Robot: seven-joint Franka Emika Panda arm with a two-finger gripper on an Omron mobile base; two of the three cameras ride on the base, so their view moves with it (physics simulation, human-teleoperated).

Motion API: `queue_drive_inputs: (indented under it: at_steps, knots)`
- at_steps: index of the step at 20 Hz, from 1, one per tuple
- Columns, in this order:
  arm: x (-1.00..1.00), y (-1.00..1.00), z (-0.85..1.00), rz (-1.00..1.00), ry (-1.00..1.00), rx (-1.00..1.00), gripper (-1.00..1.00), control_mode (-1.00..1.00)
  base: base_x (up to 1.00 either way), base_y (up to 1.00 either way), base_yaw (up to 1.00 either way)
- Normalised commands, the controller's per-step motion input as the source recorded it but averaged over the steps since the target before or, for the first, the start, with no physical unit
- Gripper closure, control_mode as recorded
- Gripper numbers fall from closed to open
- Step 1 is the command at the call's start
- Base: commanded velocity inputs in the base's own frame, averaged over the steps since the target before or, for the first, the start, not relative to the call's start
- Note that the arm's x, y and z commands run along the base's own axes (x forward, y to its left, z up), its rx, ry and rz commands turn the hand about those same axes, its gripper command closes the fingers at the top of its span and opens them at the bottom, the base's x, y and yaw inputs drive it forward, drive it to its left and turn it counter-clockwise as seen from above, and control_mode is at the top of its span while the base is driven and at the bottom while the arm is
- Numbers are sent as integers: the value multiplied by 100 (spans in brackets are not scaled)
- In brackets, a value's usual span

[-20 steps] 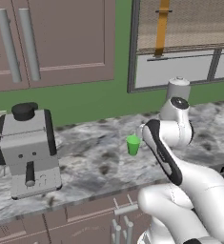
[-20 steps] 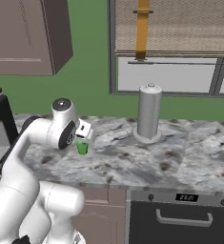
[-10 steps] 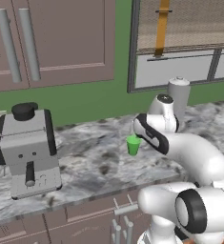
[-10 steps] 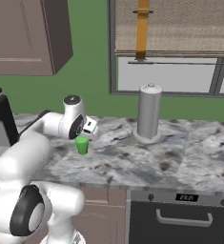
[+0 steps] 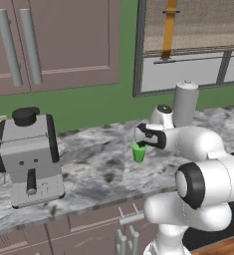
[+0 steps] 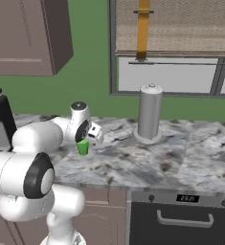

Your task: Place the pitcher and cup on the dining counter for serving.

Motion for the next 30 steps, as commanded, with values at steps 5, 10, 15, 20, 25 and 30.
queue_drive_inputs:
  at_steps: [5, 10, 15, 20, 25, 30]
  knots:
    - [20, 0, -47, -1, 1, 0, -100, -100, 0, 0, 0]
    - [4, 0, -37, 0, 0, 0, -100, -100, 0, 0, 0]
    - [0, 0, -30, 0, 0, 0, 100, -100, 0, 0, 0]
    - [0, 0, 0, 0, 0, 0, 100, -100, 0, 0, 0]
    - [0, 0, 0, 0, 0, 0, 100, -100, 0, 0, 0]
    - [-13, 0, 17, 0, -7, 0, 100, -100, 0, 0, 0]
